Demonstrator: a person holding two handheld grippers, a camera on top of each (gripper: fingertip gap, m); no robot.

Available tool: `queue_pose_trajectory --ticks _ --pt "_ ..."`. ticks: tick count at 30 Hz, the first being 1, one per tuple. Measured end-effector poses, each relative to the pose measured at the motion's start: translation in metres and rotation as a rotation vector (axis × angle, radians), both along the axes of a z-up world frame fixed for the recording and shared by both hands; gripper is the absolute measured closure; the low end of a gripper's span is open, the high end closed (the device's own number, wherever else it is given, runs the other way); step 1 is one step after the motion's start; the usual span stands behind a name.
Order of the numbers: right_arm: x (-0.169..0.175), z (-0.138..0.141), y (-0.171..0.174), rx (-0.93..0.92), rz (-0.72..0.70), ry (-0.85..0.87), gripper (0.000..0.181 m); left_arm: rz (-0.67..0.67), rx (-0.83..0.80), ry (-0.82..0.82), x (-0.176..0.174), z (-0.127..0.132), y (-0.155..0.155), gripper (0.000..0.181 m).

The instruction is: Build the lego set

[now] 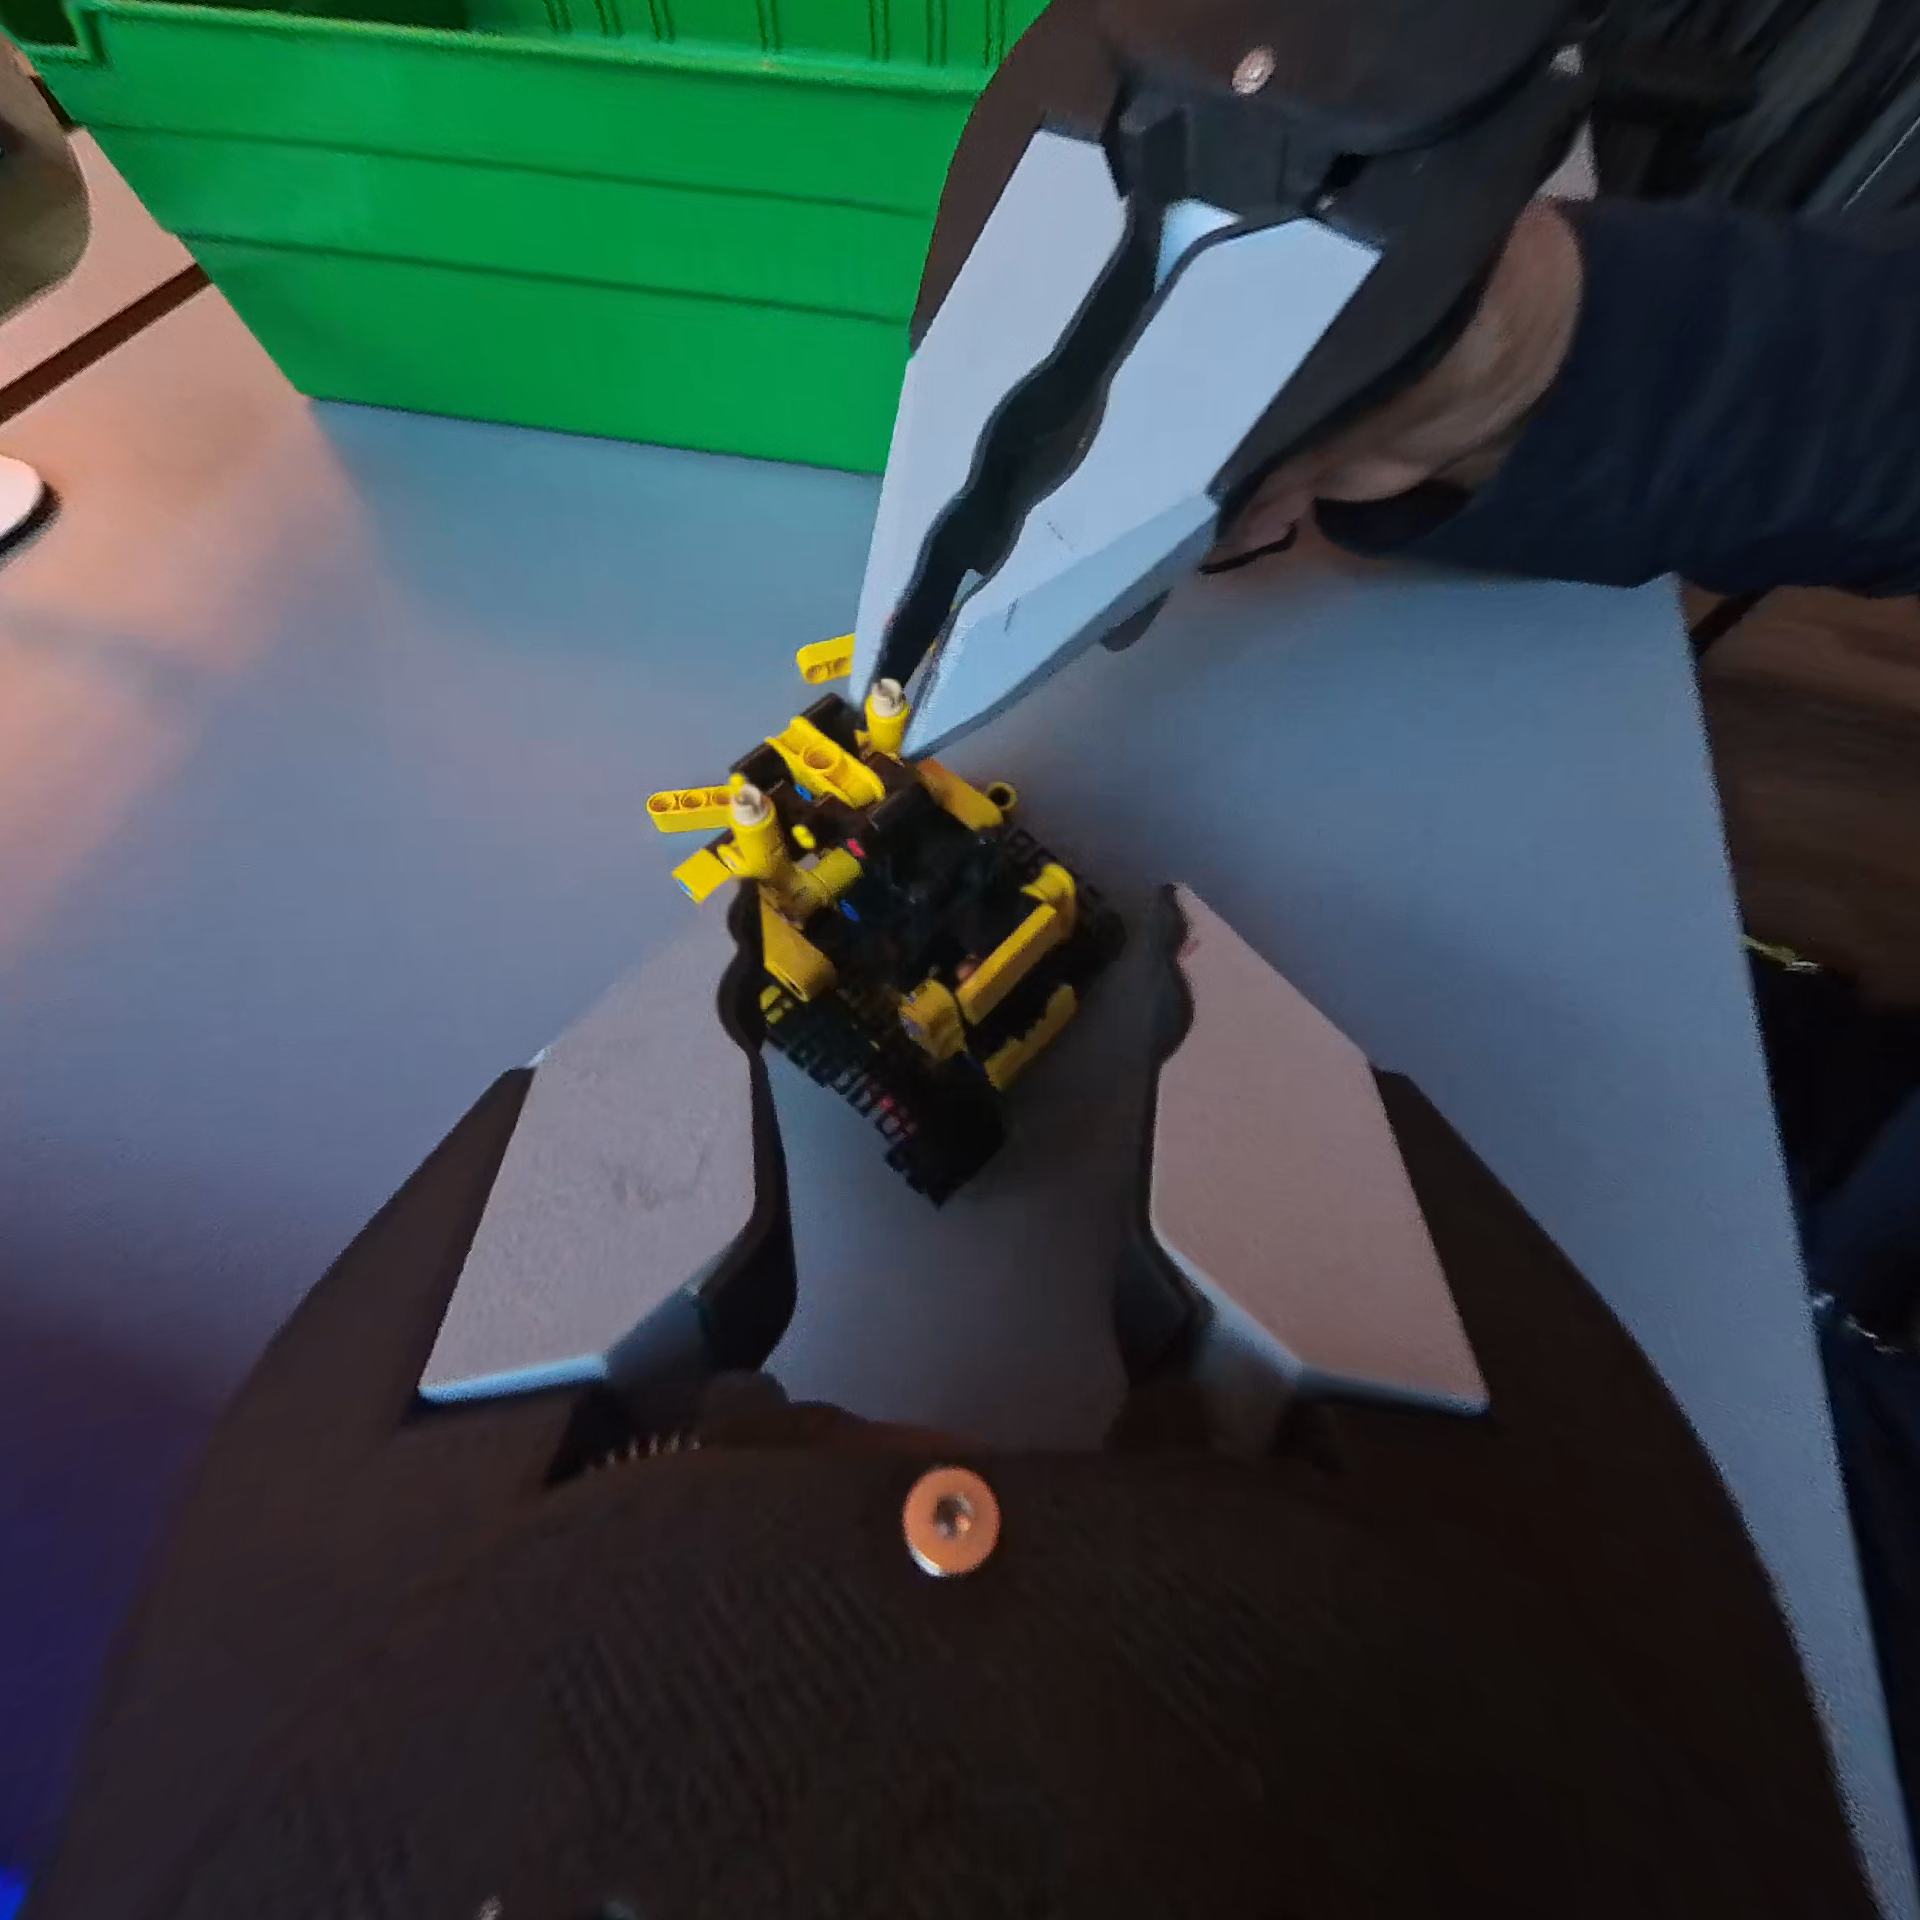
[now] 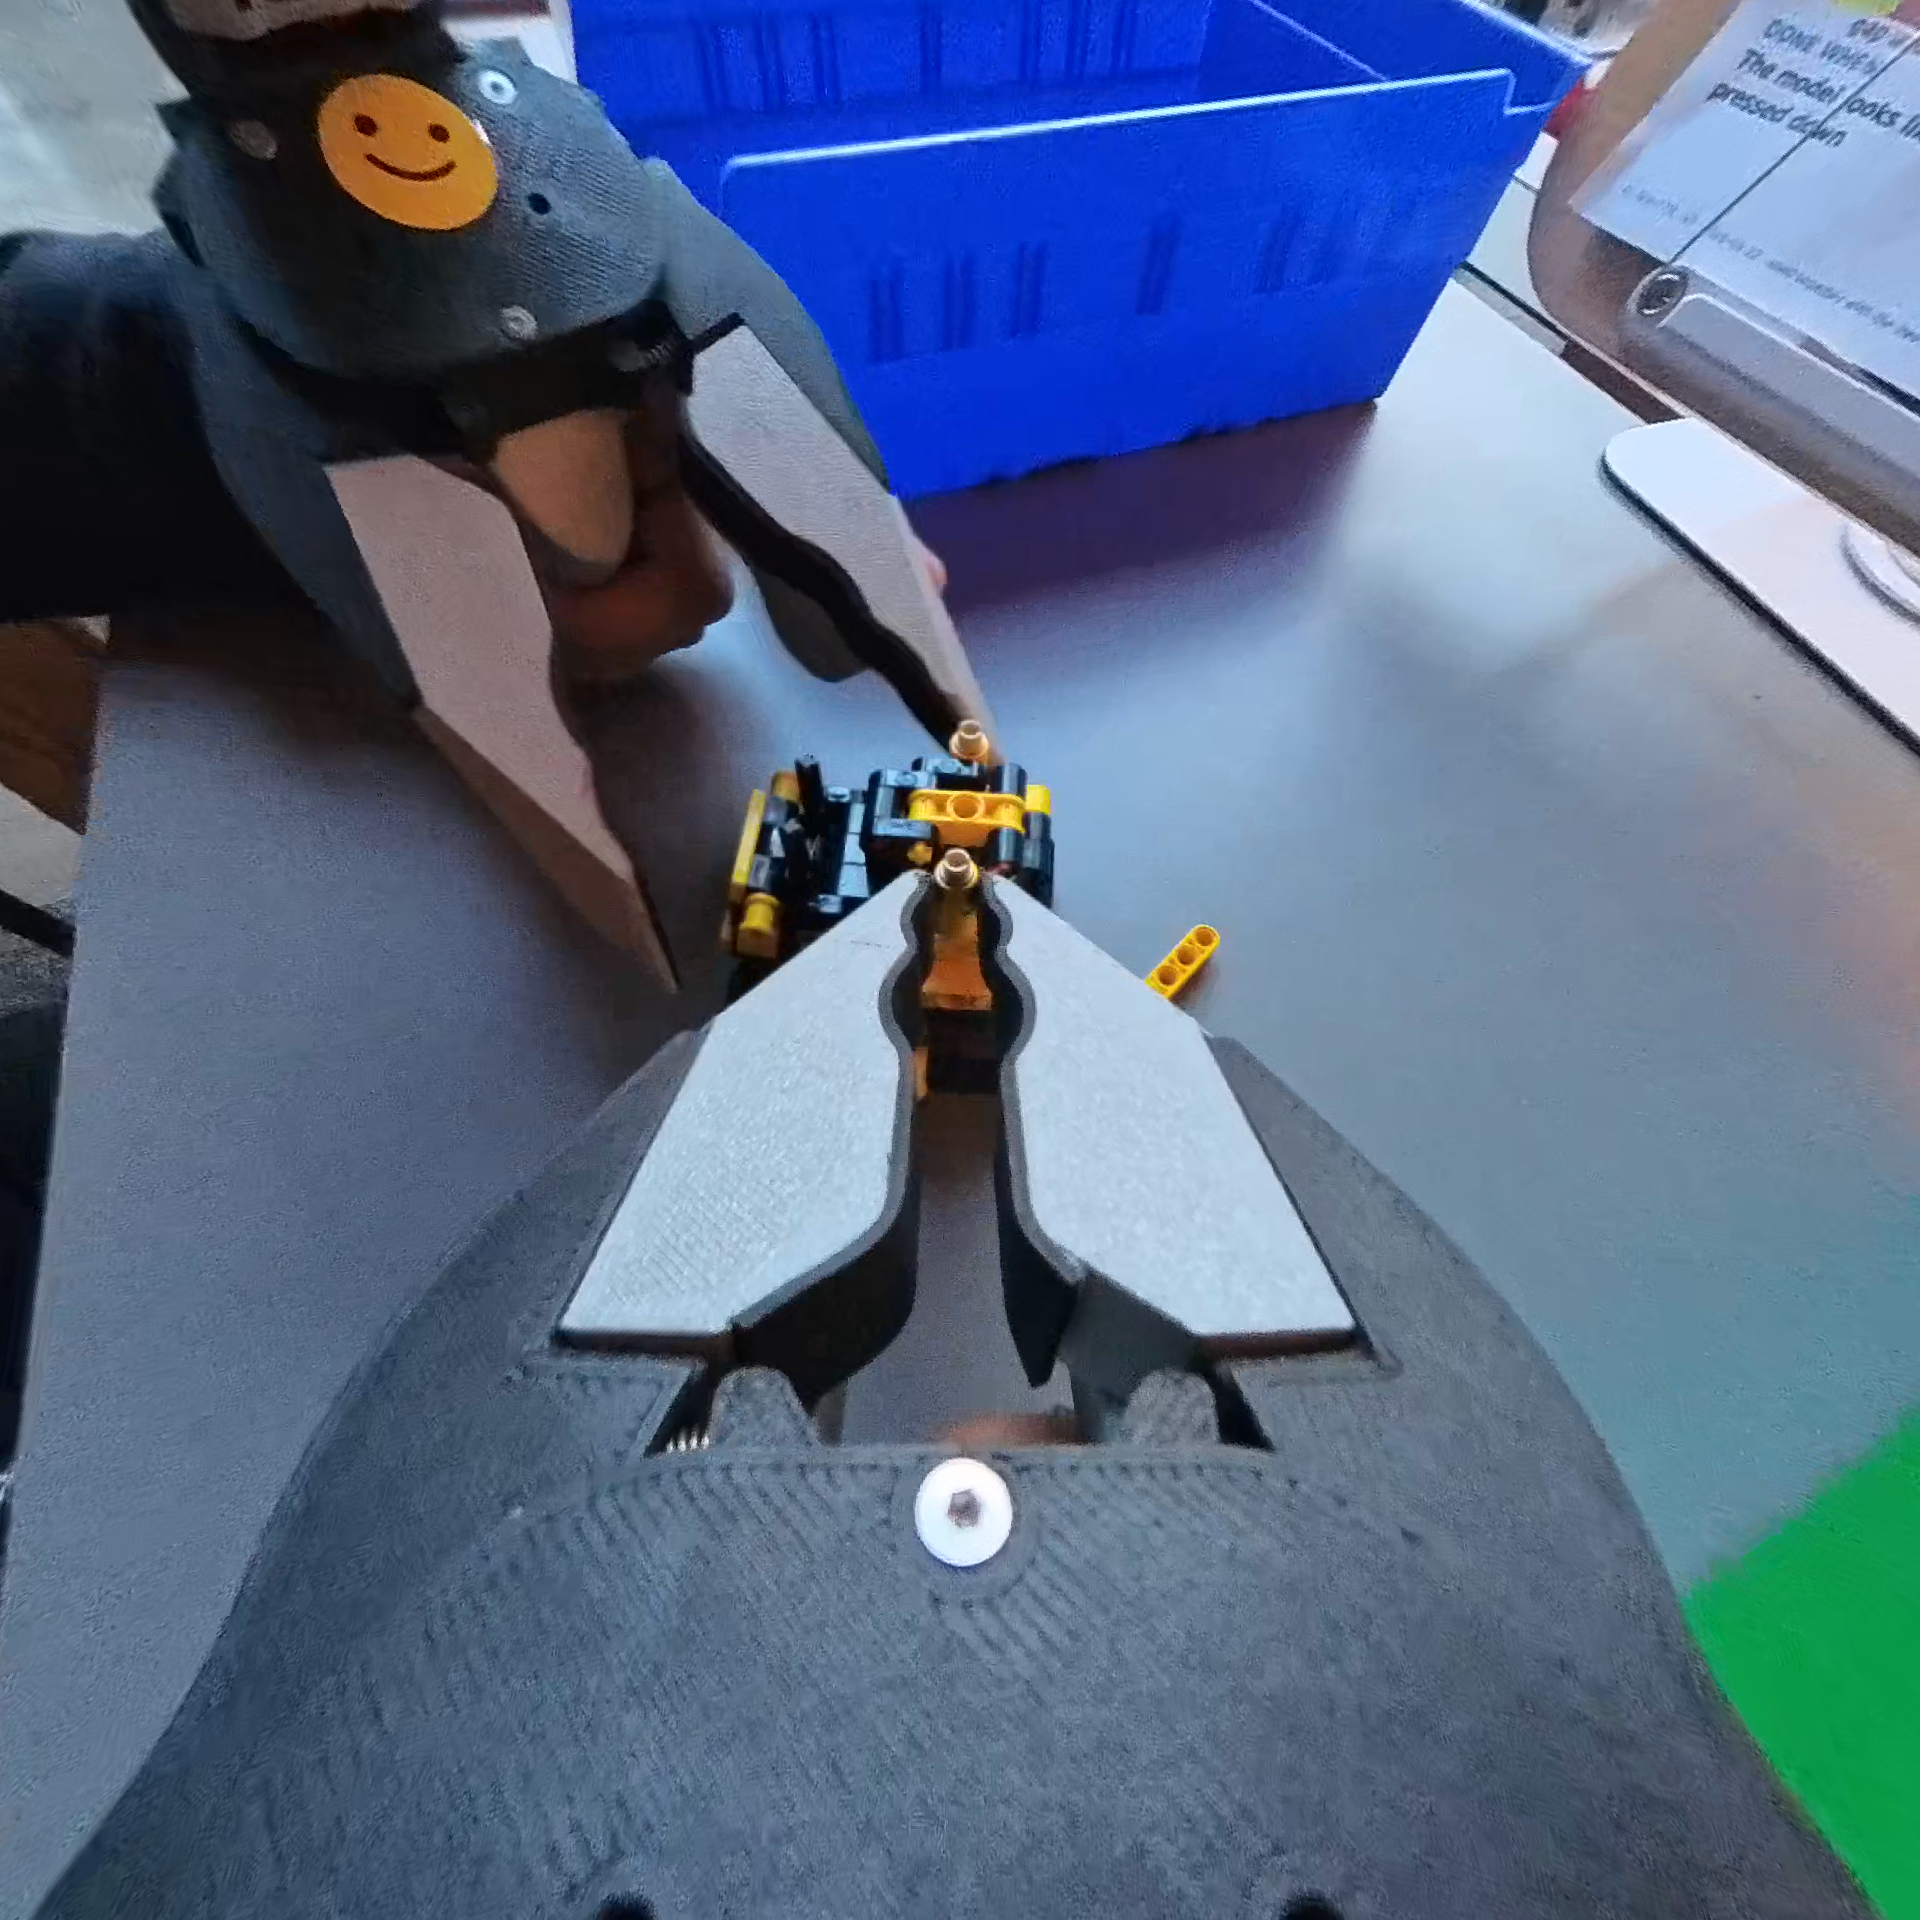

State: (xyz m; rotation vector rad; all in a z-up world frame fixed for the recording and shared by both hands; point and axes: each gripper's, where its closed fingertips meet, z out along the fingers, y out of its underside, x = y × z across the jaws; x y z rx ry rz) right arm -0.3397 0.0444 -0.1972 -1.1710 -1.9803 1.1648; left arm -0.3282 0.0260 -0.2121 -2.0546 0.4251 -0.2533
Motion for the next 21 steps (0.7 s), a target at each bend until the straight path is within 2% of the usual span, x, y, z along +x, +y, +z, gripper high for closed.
queue_pose_trajectory --ticks 2,4,6,8,11,14,16,17,19,21 --pt "0.0 0.0 -0.004 -0.01 0.011 0.0 0.177 0.031 -0.005 0.045 -0.004 -0.003 0.005 0.097" --pt "-0.002 0.0 -0.003 -0.009 -0.022 0.008 0.177 0.077 0.052 0.08 -0.01 0.005 0.009 0.11" --pt "-0.005 0.001 -0.004 -0.005 -0.054 0.032 0.177 0.111 0.111 0.087 -0.013 0.014 0.012 0.111" --pt "-0.003 0.001 -0.011 -0.014 -0.033 0.044 0.177 0.099 0.048 0.124 -0.01 0.002 0.014 0.118" --pt "0.002 0.001 -0.017 0.043 0.052 0.062 0.177 0.041 -0.005 0.153 -0.007 -0.008 0.016 0.124" --pt "0.01 0.002 -0.023 0.097 0.225 0.086 0.177 -0.032 -0.008 0.106 0.001 -0.008 0.011 0.126" --pt "0.017 0.001 -0.028 0.082 0.351 0.103 0.177 -0.07 -0.015 0.064 0.008 -0.006 0.007 0.128" --pt "0.017 0.002 -0.028 0.044 0.37 0.095 0.177 -0.066 -0.018 0.041 0.009 -0.005 0.007 0.13" --pt "0.01 0.002 -0.024 -0.042 0.282 0.049 0.177 -0.005 -0.009 0.049 0.002 -0.005 0.012 0.129" --pt "0.005 0.002 -0.022 -0.029 0.129 0.049 0.178 0.058 0.002 0.037 -0.003 -0.005 0.014 0.129"
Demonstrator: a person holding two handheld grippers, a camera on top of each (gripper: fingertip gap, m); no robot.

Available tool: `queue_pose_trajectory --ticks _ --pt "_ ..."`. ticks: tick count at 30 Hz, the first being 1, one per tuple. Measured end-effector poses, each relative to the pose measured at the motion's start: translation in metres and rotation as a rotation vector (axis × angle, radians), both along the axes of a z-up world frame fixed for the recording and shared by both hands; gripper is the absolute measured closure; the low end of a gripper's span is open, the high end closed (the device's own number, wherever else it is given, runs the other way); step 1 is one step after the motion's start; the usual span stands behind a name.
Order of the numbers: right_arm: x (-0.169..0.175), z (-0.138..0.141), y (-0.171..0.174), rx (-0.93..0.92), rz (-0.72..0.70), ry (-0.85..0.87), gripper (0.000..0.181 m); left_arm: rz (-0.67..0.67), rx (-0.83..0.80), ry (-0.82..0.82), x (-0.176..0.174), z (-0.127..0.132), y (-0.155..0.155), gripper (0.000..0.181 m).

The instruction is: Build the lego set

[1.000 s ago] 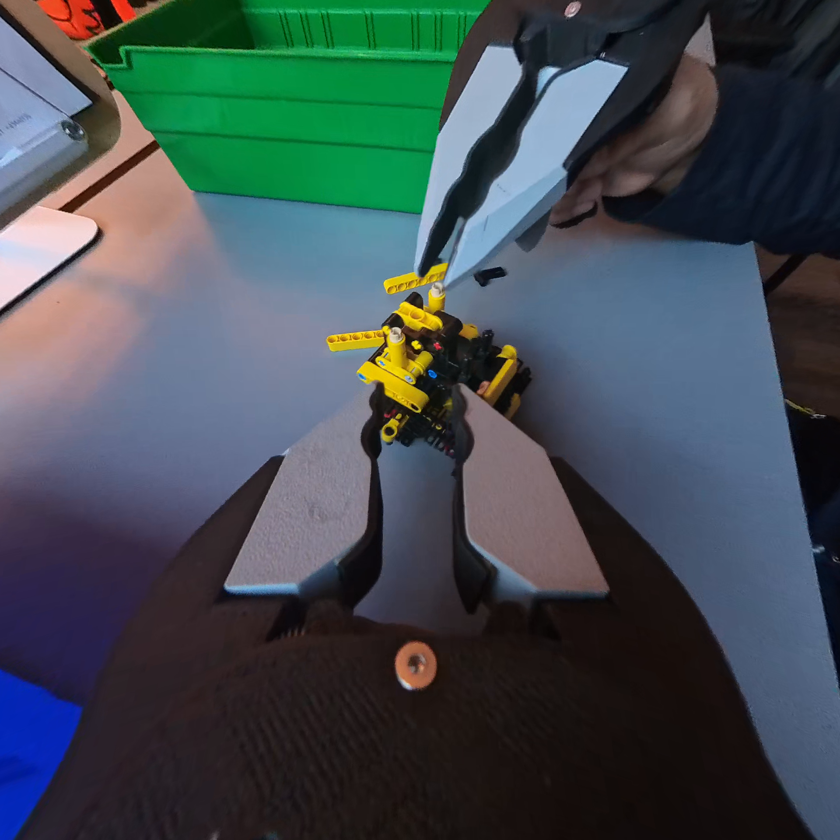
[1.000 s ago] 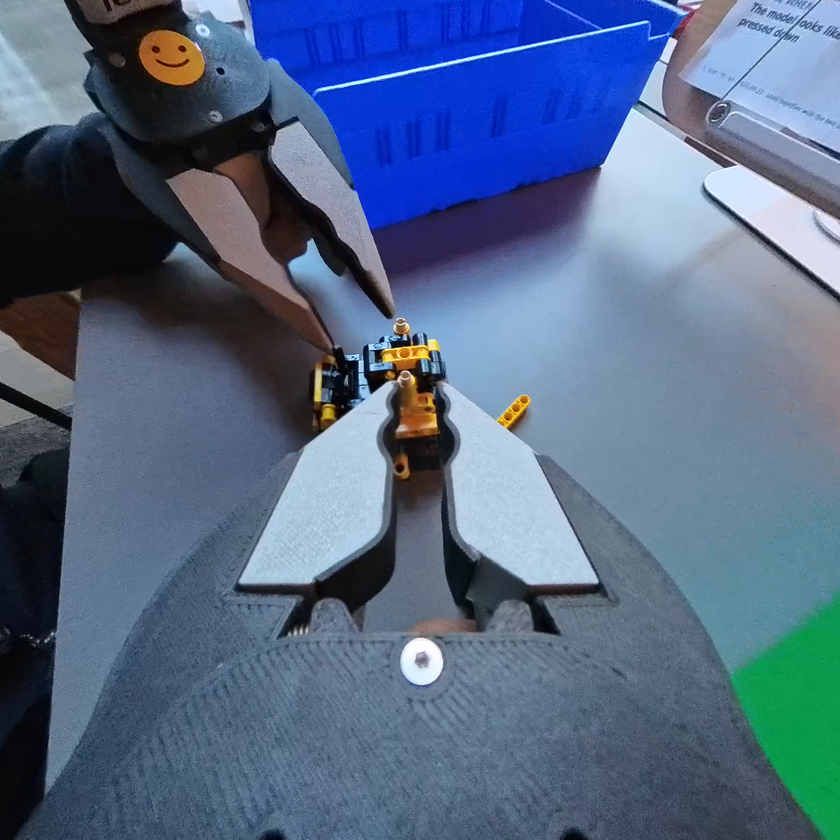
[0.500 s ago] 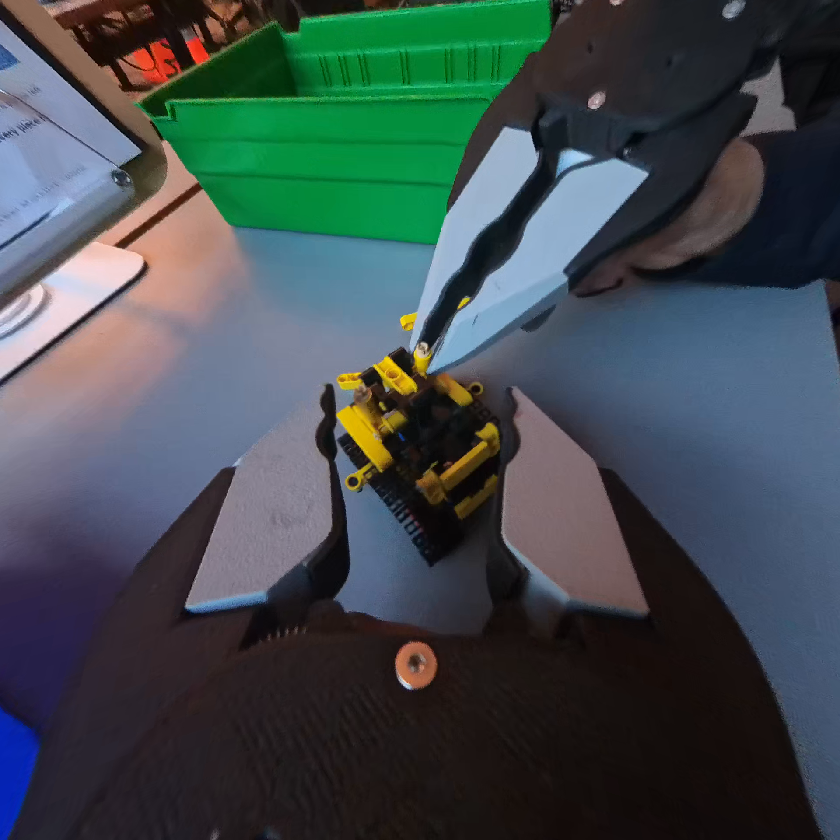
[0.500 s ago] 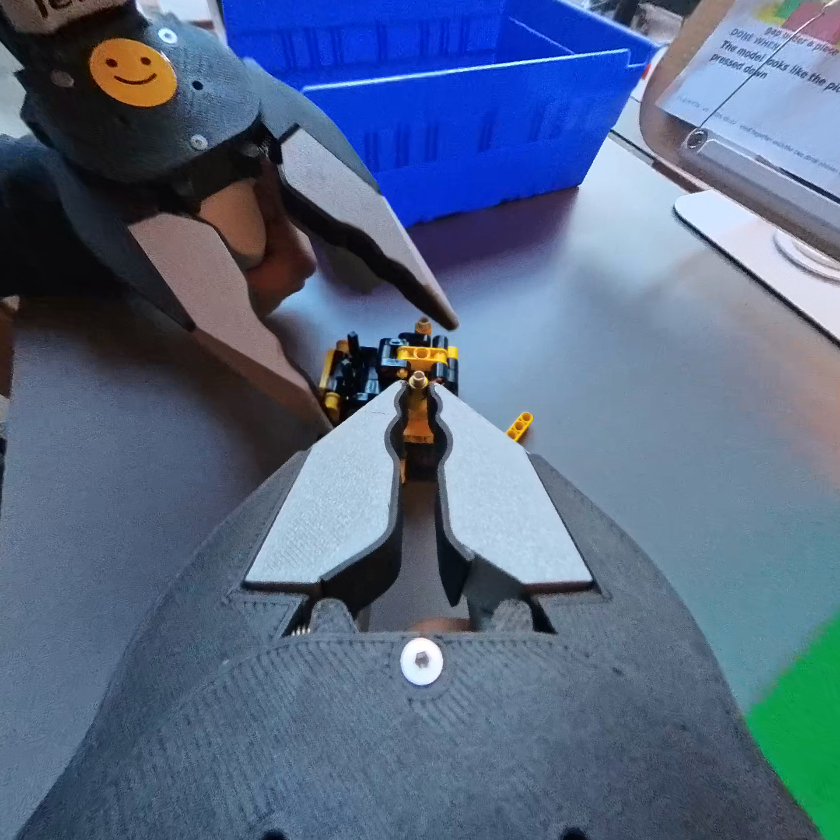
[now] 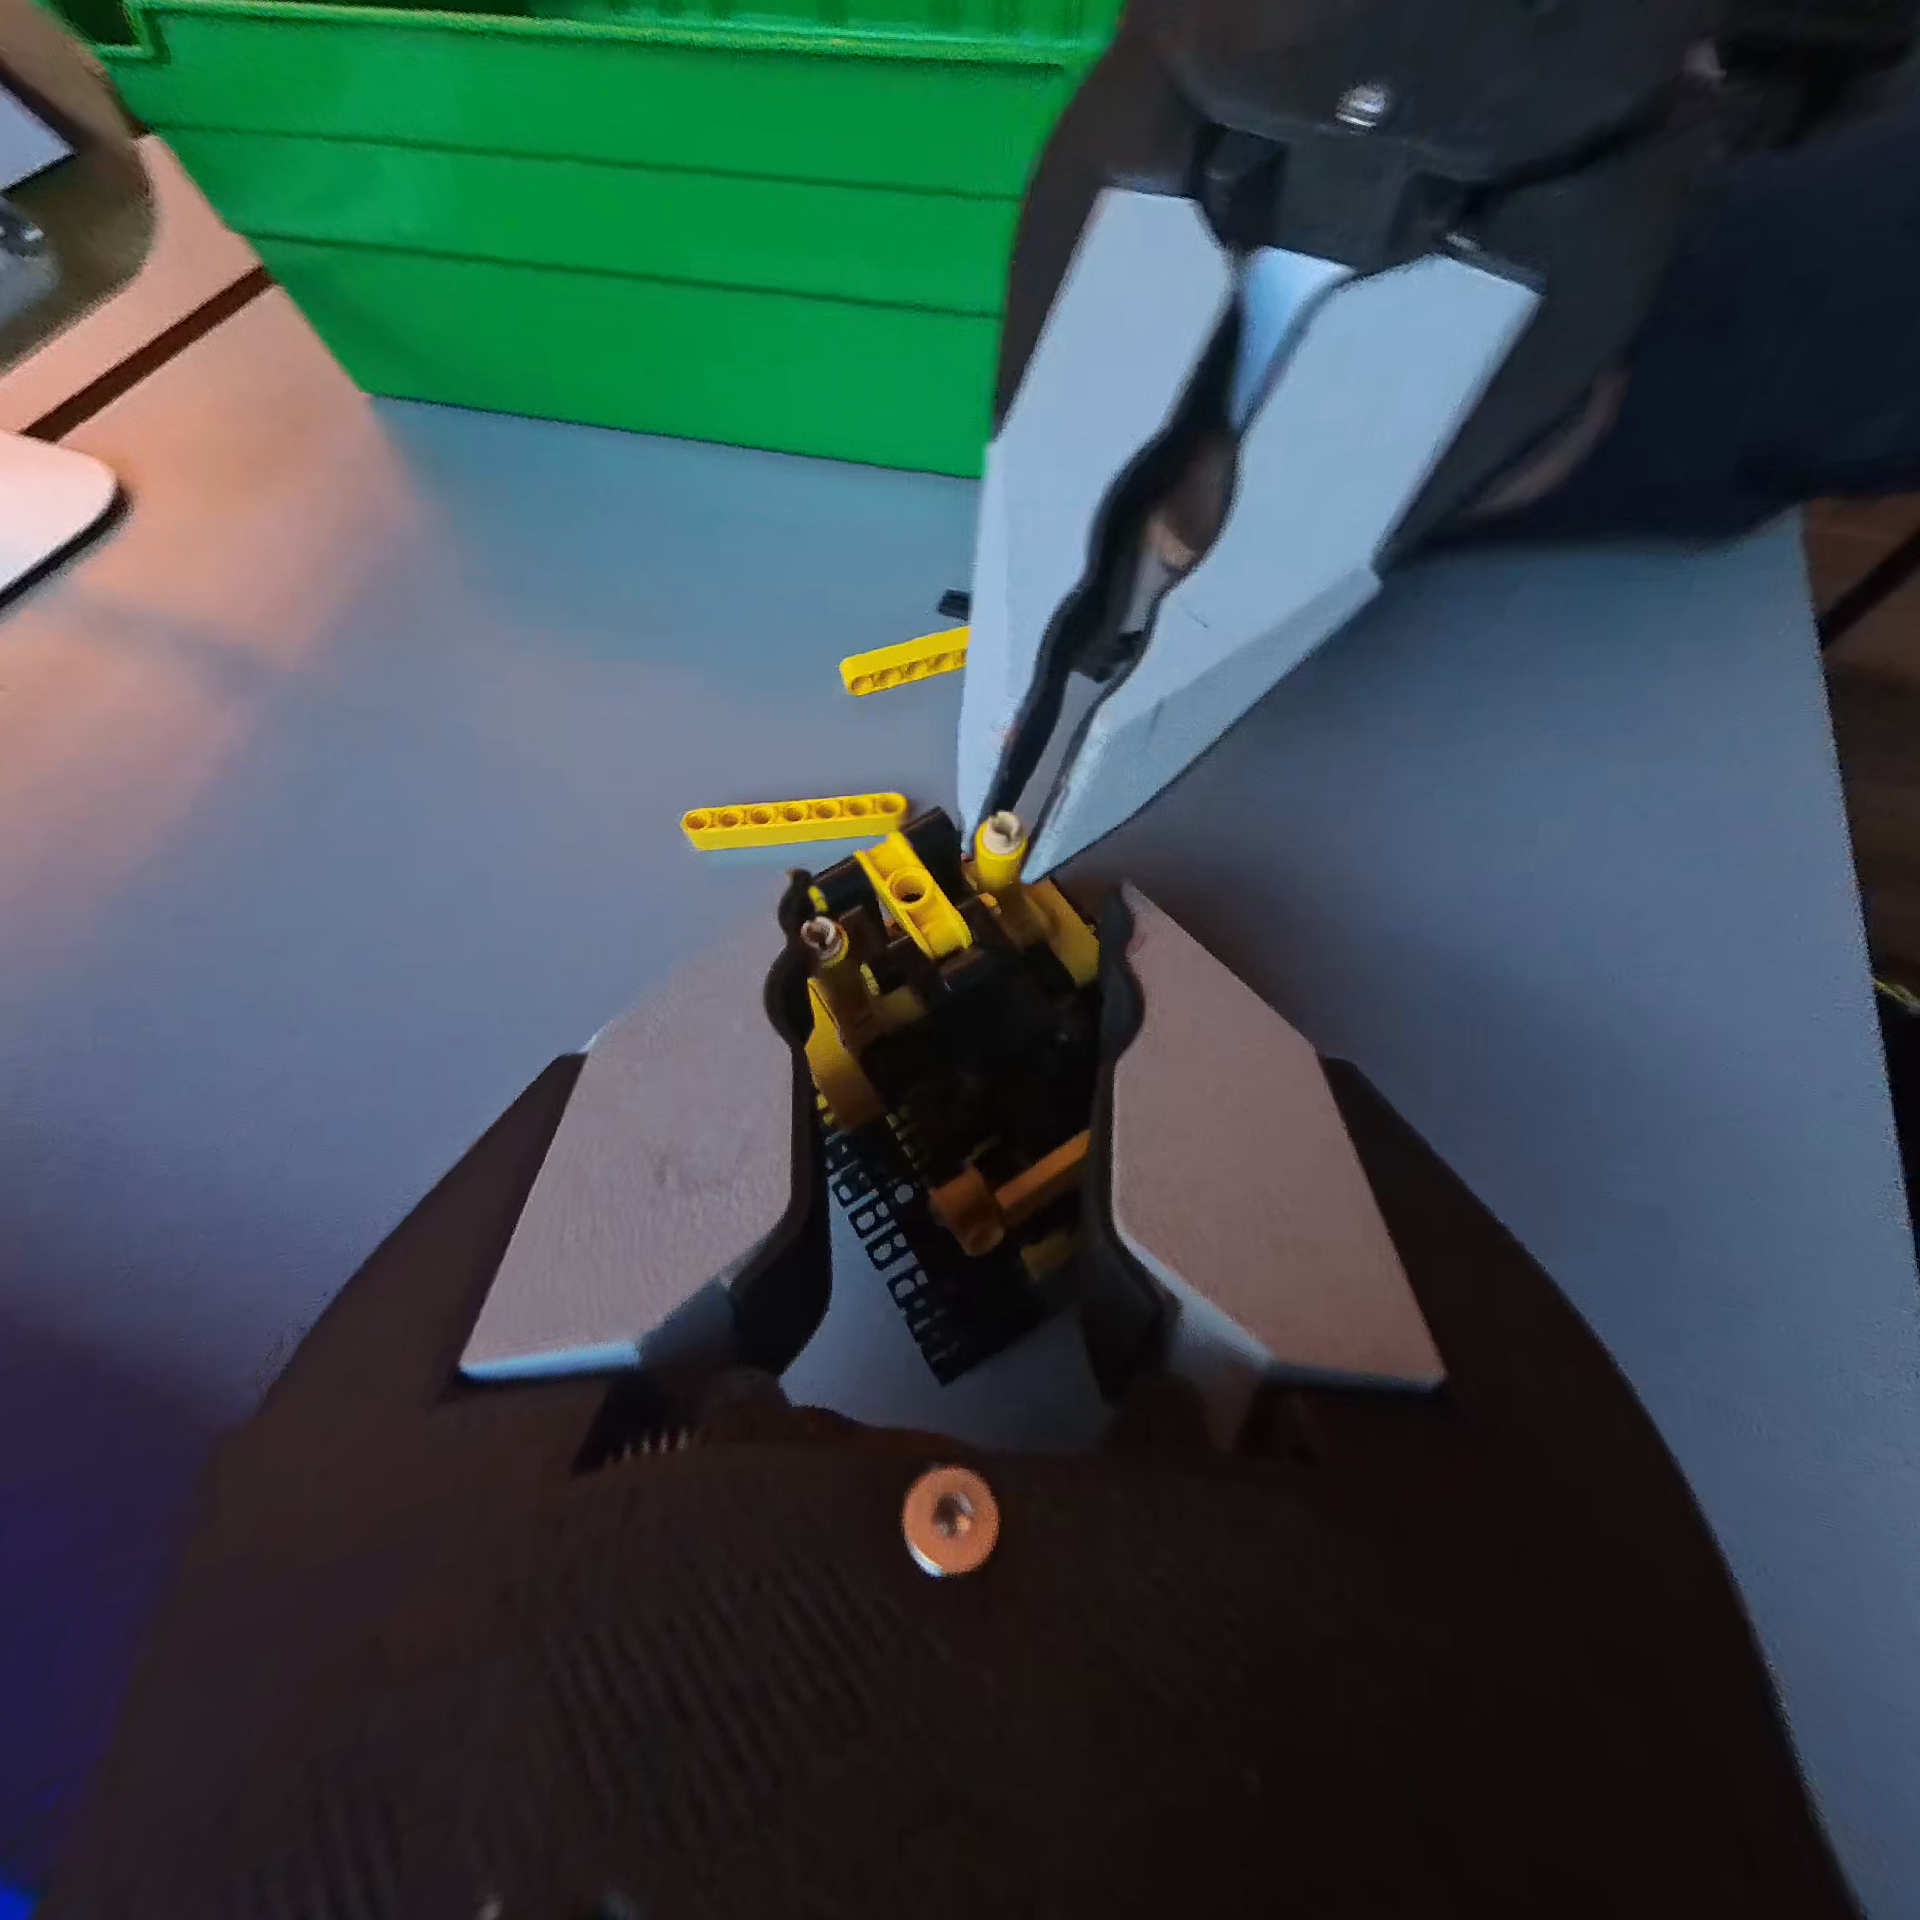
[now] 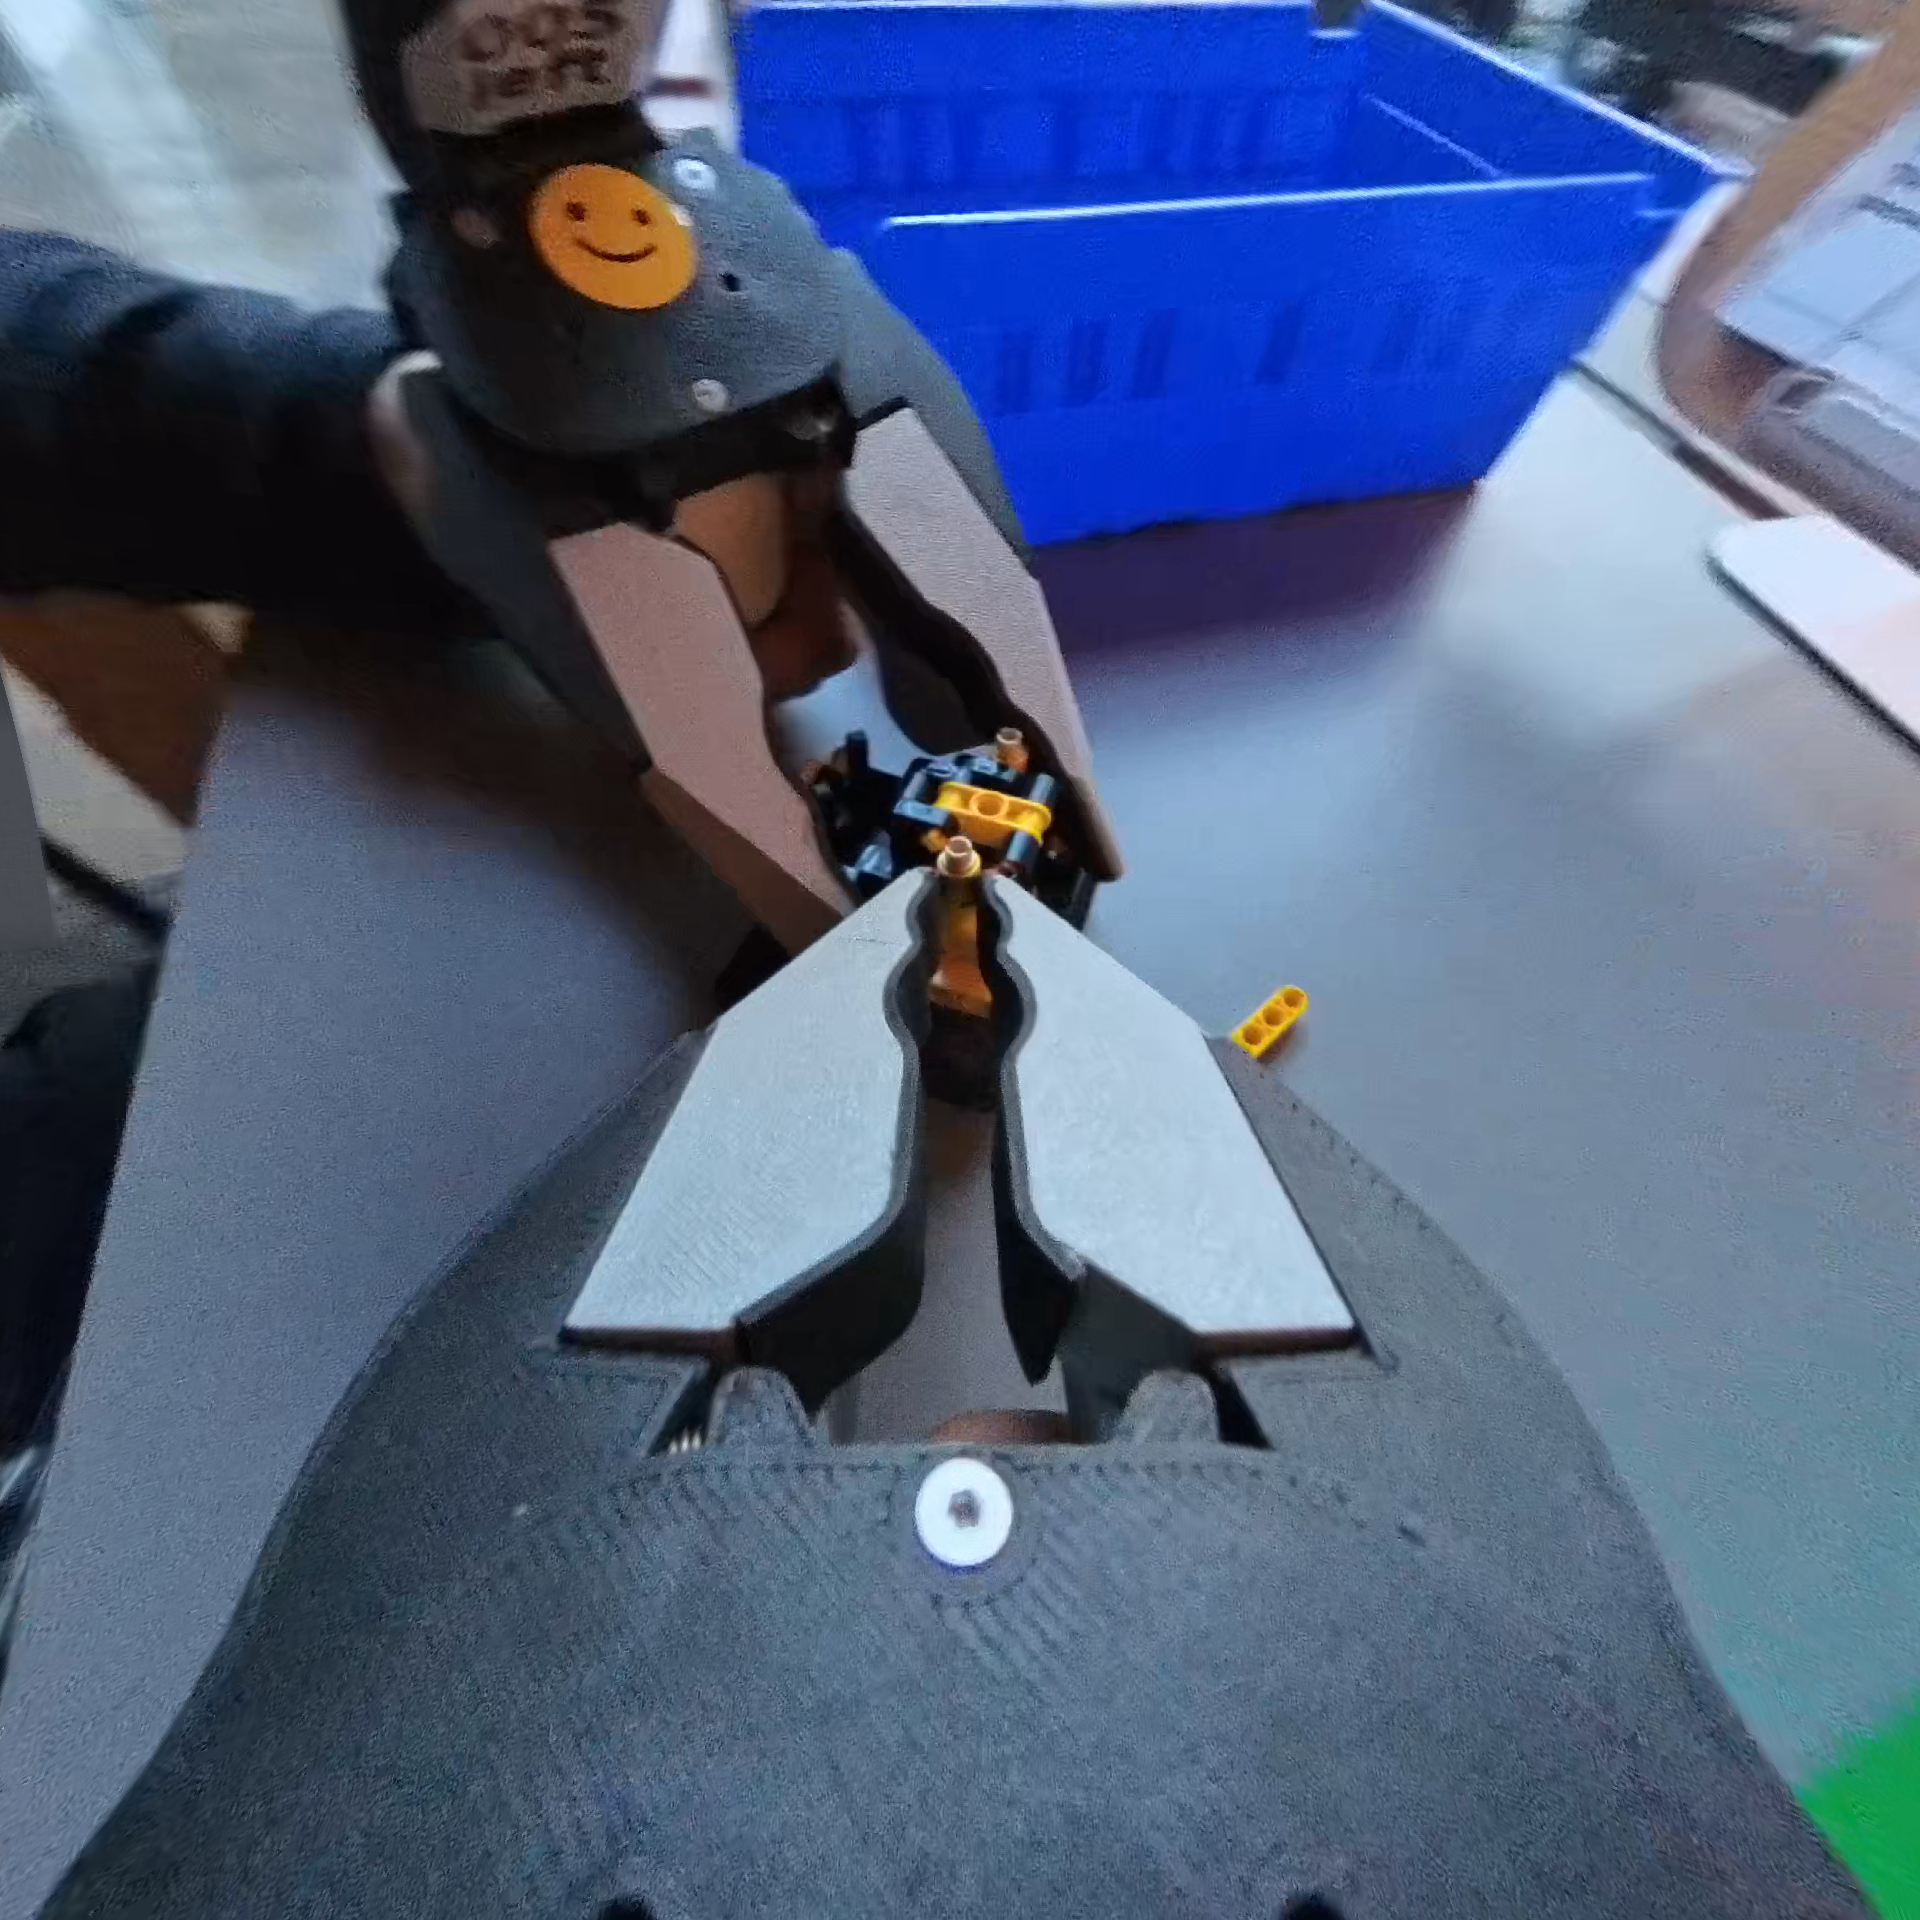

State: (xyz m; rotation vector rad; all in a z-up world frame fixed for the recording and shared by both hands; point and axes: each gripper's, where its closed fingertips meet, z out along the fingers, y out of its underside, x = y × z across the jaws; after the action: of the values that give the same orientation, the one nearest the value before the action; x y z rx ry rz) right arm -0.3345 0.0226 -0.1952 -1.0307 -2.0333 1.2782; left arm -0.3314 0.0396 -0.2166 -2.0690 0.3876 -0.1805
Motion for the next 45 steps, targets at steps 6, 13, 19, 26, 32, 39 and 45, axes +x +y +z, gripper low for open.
queue_pose_trajectory --ticks 6,13,19,26,32,39,45 --pt "-0.004 0.001 0.004 0.2 -0.384 0.092 0.178 0.155 0.014 0.054 -0.005 0.0 0.002 0.129" --pt "0.014 0.002 -0.012 0.109 0.238 0.036 0.178 -0.046 -0.001 -0.051 0.013 0.003 -0.01 0.133" --pt "-0.004 0.007 -0.008 0.02 -0.064 0.047 0.179 0.058 0.024 -0.026 -0.005 0.005 -0.006 0.132" --pt "-0.006 0.104 0.005 -0.195 -0.117 0.367 0.179 0.023 -0.001 -0.194 0.009 0.012 -0.006 0.148" --pt "-0.015 0.033 0.043 0.043 -0.284 0.145 0.178 0.033 0.042 -0.105 0.004 0.011 -0.006 0.139" --pt "0.016 -0.057 0.078 0.063 -0.375 -0.325 0.176 -0.023 0.049 -0.111 0.013 0.021 -0.01 0.114" --pt "0.017 -0.016 0.066 -0.008 -0.331 -0.179 0.173 -0.008 0.089 -0.093 0.007 0.029 -0.013 0.12"
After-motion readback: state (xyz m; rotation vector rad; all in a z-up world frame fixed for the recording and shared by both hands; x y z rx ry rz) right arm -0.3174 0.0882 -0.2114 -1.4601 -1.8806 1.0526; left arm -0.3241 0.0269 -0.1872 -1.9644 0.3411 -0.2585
